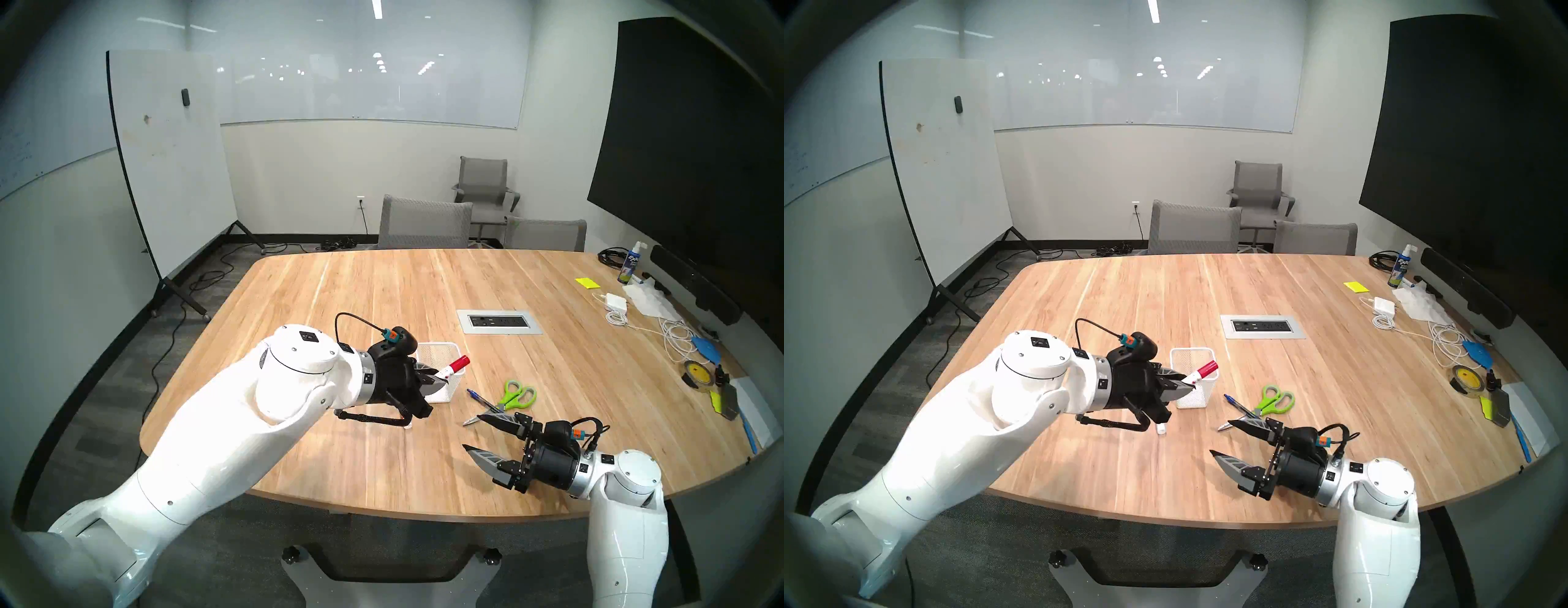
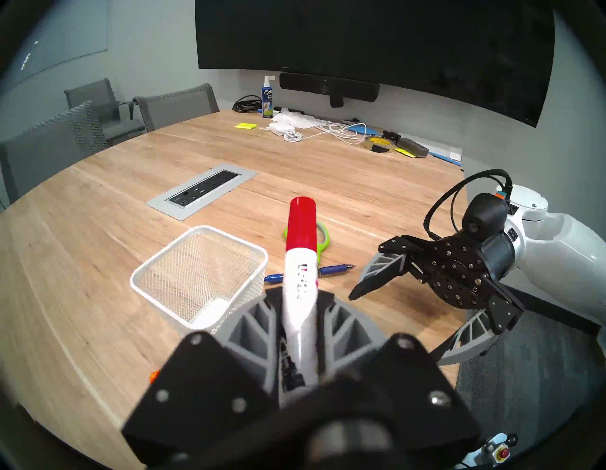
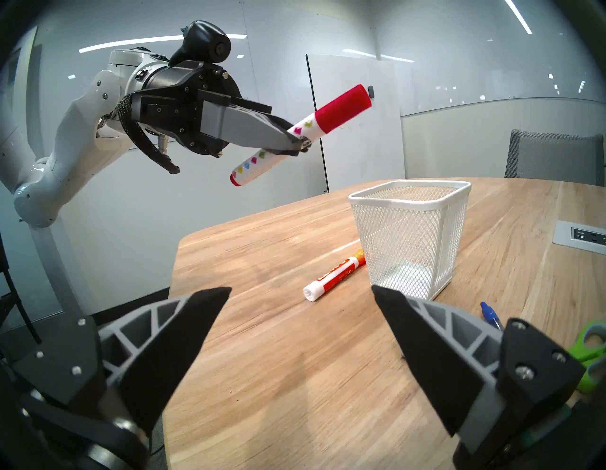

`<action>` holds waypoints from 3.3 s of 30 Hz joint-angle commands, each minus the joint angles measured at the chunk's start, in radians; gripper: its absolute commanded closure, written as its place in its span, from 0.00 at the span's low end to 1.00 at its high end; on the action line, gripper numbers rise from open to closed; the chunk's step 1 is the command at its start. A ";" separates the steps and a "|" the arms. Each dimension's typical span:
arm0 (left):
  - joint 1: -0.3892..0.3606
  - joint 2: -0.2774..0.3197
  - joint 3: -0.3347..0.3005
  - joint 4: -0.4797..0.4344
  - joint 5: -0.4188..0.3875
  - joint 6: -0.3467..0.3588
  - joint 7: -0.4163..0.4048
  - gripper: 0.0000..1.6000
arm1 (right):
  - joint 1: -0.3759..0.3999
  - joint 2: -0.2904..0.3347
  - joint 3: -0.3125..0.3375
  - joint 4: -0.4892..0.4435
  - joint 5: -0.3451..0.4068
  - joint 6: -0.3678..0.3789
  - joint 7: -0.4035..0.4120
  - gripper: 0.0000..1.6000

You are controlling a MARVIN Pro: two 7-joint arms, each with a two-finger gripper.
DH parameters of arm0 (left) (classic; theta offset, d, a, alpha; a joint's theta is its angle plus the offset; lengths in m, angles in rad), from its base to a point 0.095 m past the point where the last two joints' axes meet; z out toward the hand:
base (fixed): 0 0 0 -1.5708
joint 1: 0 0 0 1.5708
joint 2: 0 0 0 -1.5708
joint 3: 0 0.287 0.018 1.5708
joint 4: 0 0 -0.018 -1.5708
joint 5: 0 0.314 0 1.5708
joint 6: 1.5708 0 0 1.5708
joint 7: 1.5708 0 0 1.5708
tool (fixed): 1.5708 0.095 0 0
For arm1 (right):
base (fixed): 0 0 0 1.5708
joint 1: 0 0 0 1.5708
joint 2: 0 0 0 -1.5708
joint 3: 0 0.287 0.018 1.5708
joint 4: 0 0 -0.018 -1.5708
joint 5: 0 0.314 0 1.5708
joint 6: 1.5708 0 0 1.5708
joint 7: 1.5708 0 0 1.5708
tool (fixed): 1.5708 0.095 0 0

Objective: Place the pen, the marker, and the scissors into the pen holder

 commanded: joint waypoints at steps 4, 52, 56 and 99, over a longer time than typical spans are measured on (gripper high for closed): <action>-0.007 0.002 -0.002 -0.026 -0.015 -0.002 -0.027 1.00 | 0.005 0.003 -0.003 -0.012 0.009 0.000 -0.001 0.00; -0.009 -0.001 -0.005 -0.027 -0.021 0.031 -0.055 1.00 | 0.013 0.030 -0.023 -0.076 0.041 0.080 -0.001 0.00; -0.009 -0.001 -0.005 -0.027 -0.021 0.031 -0.055 1.00 | 0.023 0.036 -0.022 -0.084 0.044 0.067 -0.001 0.00; -0.009 -0.001 -0.005 -0.027 -0.022 0.030 -0.055 1.00 | 0.072 0.196 -0.124 -0.229 0.038 -0.026 -0.001 0.00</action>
